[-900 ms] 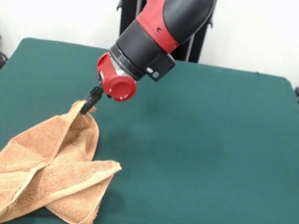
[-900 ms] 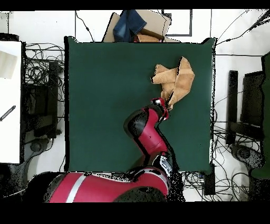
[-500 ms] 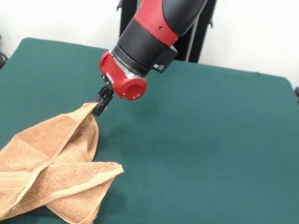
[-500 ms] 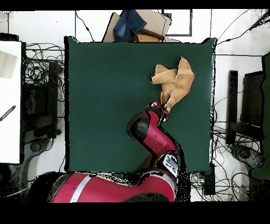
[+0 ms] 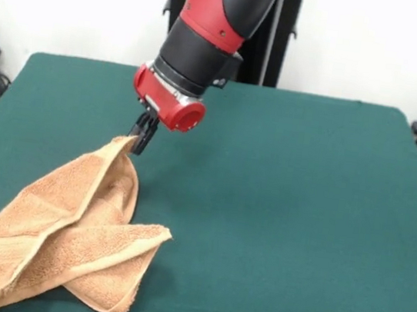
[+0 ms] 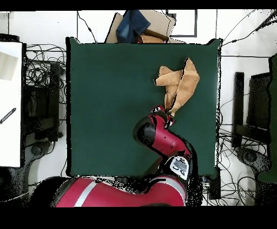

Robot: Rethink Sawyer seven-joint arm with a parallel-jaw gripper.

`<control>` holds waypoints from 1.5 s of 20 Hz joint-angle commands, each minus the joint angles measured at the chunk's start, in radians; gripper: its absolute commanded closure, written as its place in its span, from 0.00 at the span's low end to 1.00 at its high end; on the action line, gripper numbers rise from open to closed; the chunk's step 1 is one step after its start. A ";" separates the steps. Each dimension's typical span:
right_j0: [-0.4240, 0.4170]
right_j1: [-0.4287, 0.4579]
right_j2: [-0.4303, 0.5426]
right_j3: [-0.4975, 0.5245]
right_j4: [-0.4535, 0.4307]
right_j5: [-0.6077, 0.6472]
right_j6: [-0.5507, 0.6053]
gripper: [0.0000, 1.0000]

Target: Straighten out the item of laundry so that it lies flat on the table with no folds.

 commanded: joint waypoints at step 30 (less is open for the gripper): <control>0.069 -0.058 0.017 0.192 0.119 -0.039 0.280 1.00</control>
